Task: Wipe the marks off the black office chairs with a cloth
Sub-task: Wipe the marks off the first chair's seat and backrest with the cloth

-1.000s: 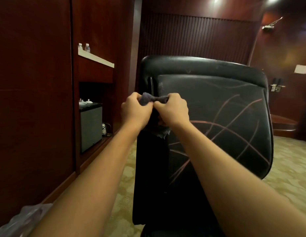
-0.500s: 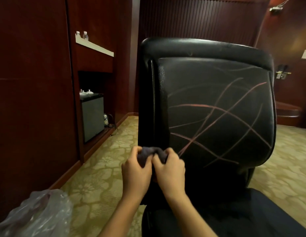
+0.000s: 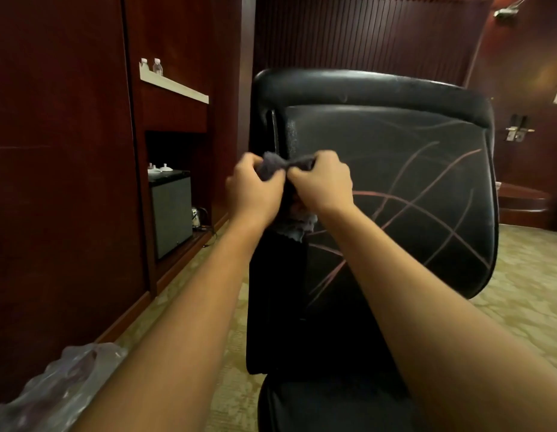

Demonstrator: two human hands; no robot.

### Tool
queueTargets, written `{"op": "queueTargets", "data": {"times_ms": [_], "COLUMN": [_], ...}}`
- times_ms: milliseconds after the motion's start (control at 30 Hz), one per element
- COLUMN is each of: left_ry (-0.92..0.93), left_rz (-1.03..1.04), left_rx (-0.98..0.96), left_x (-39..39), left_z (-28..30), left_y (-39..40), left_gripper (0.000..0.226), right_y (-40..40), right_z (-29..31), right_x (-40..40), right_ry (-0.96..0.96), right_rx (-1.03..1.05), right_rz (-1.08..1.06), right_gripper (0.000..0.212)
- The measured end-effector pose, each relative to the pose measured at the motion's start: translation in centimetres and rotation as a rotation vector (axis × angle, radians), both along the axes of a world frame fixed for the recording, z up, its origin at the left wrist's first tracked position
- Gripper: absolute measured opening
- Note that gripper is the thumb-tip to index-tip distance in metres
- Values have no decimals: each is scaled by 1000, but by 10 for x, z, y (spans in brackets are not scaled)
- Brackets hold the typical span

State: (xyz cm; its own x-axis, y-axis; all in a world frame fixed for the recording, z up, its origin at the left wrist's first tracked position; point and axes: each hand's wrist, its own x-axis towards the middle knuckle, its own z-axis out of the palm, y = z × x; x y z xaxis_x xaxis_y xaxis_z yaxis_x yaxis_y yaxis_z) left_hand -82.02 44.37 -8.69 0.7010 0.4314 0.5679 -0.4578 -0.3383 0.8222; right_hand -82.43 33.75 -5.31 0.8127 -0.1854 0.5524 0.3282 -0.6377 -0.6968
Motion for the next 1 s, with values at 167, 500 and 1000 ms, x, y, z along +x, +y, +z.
{"op": "queueTargets", "data": {"times_ms": [167,500,1000], "left_ry": [-142,371,7], "left_rz": [106,-31,-58], "left_rx": [72,-156,64], "left_x": [-20,-69,-100], "left_z": [-70,-229,-70], "left_y": [-18,-37,-6], "left_gripper": [17,14,34], "right_y": [-1,-28,-57], "right_z": [-86,-228,-80], "right_x": [-21,-70,-79], "right_ry": [-61,311,75], "right_rx": [25,-69,114], "right_rz": [-46,-82,254], "right_gripper": [22,19,36]}}
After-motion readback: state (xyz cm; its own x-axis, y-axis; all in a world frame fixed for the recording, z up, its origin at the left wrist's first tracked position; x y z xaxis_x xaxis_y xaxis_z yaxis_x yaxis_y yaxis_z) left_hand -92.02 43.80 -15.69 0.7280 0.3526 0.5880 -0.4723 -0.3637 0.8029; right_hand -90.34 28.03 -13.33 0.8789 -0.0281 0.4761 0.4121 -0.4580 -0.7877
